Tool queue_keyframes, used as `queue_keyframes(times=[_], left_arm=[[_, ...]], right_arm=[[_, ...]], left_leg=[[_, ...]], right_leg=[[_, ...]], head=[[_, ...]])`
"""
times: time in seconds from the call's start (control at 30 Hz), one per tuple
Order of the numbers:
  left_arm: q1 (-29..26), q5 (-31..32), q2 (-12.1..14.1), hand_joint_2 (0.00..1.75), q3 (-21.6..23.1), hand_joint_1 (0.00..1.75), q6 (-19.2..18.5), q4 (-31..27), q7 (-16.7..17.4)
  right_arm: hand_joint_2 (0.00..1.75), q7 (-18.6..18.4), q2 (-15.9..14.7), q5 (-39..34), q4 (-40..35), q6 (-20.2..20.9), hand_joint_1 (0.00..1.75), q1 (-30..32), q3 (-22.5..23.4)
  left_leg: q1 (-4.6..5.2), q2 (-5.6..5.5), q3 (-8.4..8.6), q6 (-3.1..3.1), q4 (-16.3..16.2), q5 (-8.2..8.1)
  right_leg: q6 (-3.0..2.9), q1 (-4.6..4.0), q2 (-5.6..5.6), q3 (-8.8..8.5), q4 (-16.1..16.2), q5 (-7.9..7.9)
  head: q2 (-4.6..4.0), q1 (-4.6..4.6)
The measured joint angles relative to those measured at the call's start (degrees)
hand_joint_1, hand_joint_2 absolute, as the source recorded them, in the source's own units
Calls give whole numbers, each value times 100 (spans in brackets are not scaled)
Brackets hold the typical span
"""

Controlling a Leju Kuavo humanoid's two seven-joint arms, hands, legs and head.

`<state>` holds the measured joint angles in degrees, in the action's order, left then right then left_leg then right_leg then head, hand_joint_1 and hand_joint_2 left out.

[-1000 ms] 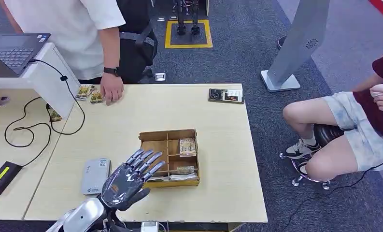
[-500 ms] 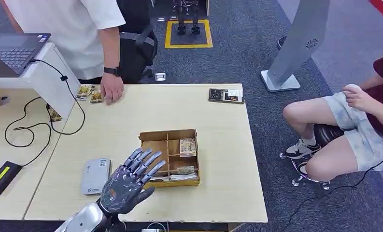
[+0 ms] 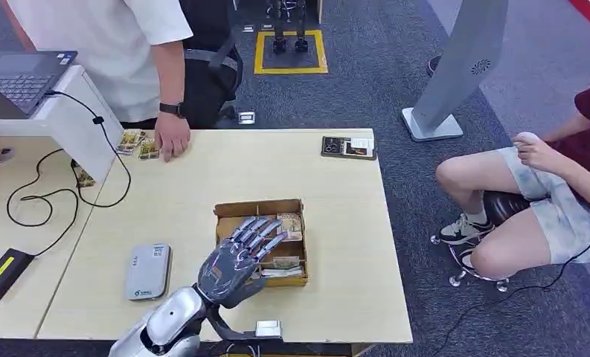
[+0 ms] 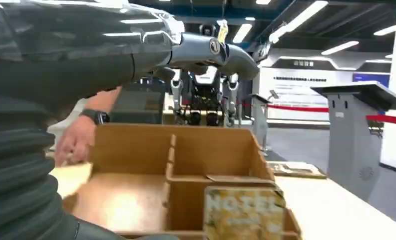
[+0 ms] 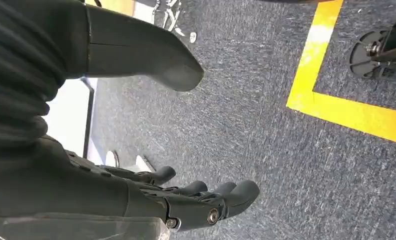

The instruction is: Pass the card to the sensor for recognition and then transmit it.

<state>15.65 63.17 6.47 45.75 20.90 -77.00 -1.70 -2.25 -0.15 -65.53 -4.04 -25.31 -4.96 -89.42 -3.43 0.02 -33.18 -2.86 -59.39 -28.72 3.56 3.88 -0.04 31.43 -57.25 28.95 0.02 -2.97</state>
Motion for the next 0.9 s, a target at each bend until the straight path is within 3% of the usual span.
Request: queue_keyframes(times=[0.17, 0.57, 0.77, 0.9], left_arm=[[60, -52, -227, 175, 28, 0, 11, 367, 50], [144, -79, -472, 175, 74, 0, -44, 749, 68], [228, -33, -585, 175, 133, 0, -127, 856, 183], [285, 96, -605, 175, 186, 0, -282, 913, 467]], right_arm=[[175, -17, -9, 33, -20, 2, 0, -3, 0], [175, -63, -15, 136, -31, 20, 0, -2, 0], [175, -74, -28, 136, -33, 26, 0, -5, 0], [175, -81, -37, 136, -33, 28, 0, -4, 0]], left_leg=[[0, 1, 0, -1, 1, -1], [0, 1, 0, -1, 0, -1], [0, 1, 0, -1, 0, -1], [0, 1, 0, -1, 0, -1]], right_leg=[[0, 0, 1, 2, 0, 0], [0, 0, 1, 1, 0, 0], [0, 0, 1, 1, 0, 0], [0, 0, 1, 1, 0, 0]], head=[[0, 0], [0, -2], [0, -2], [0, 0]])
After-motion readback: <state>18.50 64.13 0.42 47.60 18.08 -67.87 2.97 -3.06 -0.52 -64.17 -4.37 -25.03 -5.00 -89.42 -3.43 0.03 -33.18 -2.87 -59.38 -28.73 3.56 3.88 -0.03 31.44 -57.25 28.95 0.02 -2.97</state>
